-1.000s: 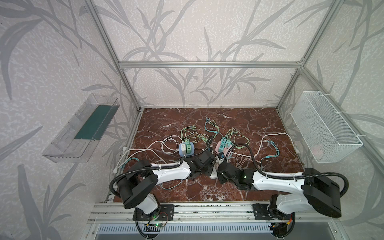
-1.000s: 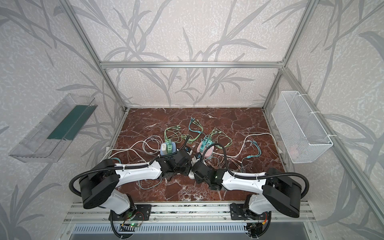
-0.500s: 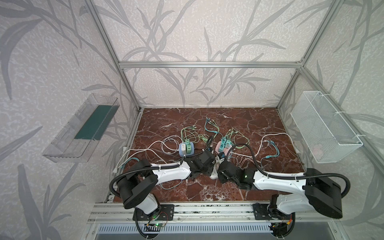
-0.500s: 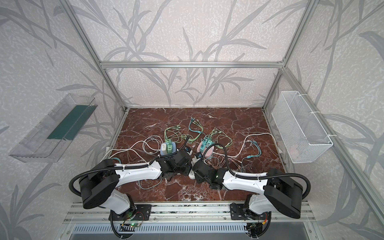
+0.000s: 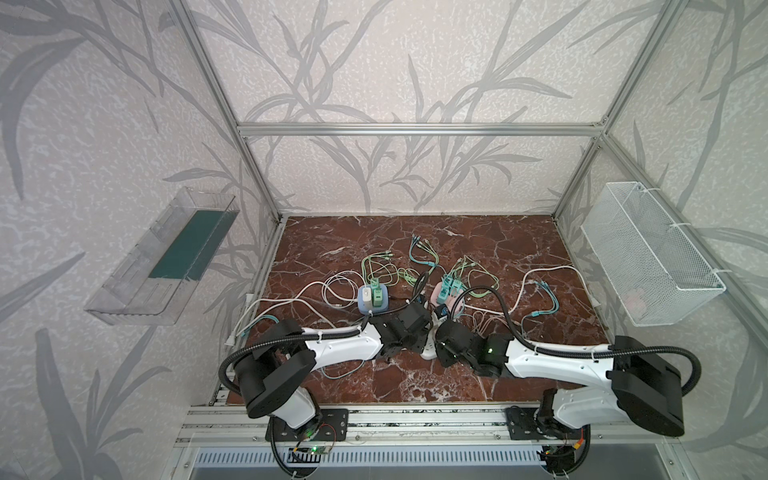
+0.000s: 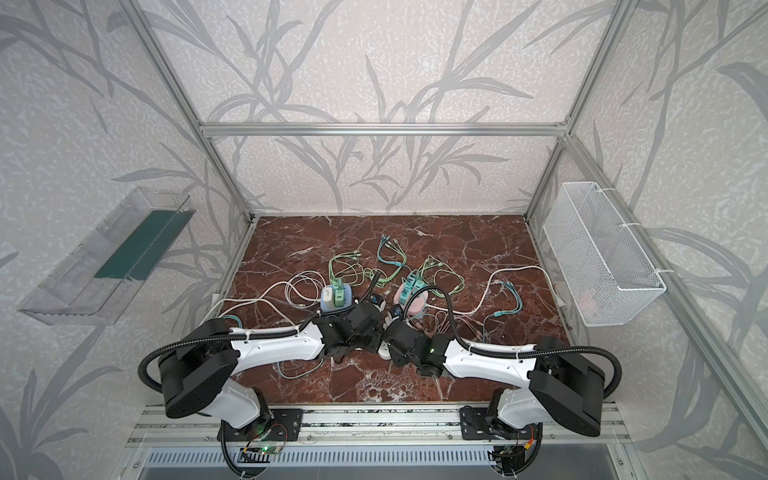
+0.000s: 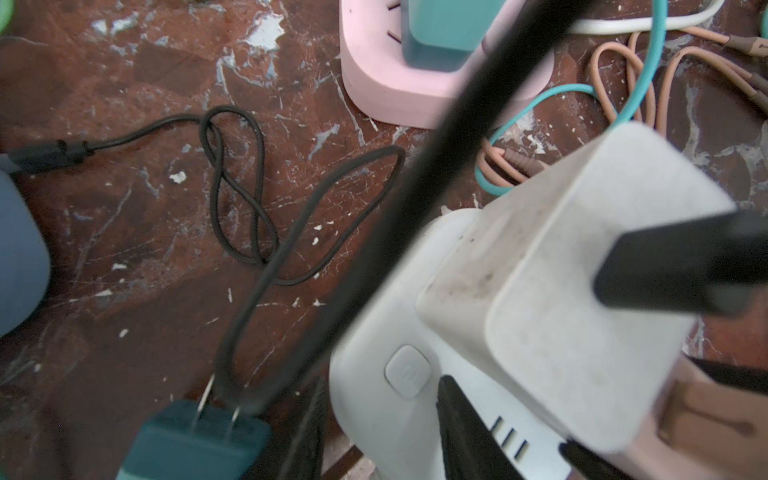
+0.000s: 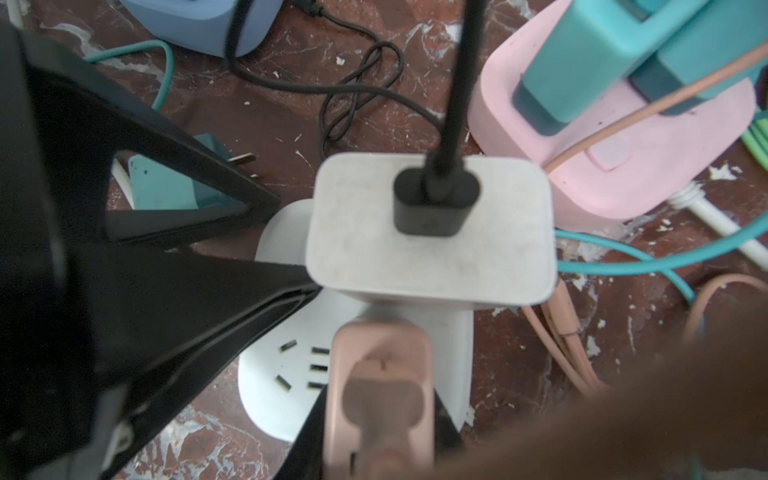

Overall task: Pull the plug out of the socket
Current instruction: 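Close the right gripper on the pink charger while the left gripper holds the strip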

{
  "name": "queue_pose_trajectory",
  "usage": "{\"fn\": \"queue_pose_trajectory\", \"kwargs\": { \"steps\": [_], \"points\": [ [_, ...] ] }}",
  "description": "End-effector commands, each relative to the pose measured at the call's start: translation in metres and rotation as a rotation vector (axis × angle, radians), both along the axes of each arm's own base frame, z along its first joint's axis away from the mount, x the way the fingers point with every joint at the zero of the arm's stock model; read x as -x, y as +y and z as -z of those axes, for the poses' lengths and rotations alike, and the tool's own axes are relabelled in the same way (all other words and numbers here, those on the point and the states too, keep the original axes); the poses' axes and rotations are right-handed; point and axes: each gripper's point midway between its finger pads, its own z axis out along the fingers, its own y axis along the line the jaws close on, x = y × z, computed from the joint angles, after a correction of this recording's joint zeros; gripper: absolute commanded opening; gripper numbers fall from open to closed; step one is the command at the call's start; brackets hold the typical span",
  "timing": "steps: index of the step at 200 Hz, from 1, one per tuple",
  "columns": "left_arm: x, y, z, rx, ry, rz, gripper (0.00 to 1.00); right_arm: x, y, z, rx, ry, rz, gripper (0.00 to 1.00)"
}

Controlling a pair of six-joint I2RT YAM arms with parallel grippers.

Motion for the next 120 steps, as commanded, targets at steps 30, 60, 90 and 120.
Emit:
{"fn": "queue_pose_trajectory", "kwargs": {
  "steps": [30,60,90,120],
  "points": [
    [0.018,0.033,0.036,-0.157,0.086,-0.027,0.44,-0.001,0.014,-0.011,0.021,-0.052,-0.025,0.13],
    [0.018,0.034,0.039,-0.168,0.092,-0.033,0.45,-0.001,0.017,-0.015,0.013,-0.06,-0.032,0.13],
    [0.018,0.036,0.043,-0.181,0.092,-0.037,0.45,-0.002,0.024,-0.024,-0.026,-0.067,-0.034,0.13],
    [0.018,0.038,0.045,-0.186,0.095,-0.043,0.45,-0.003,0.022,-0.03,-0.055,-0.061,-0.018,0.13]
  ]
}}
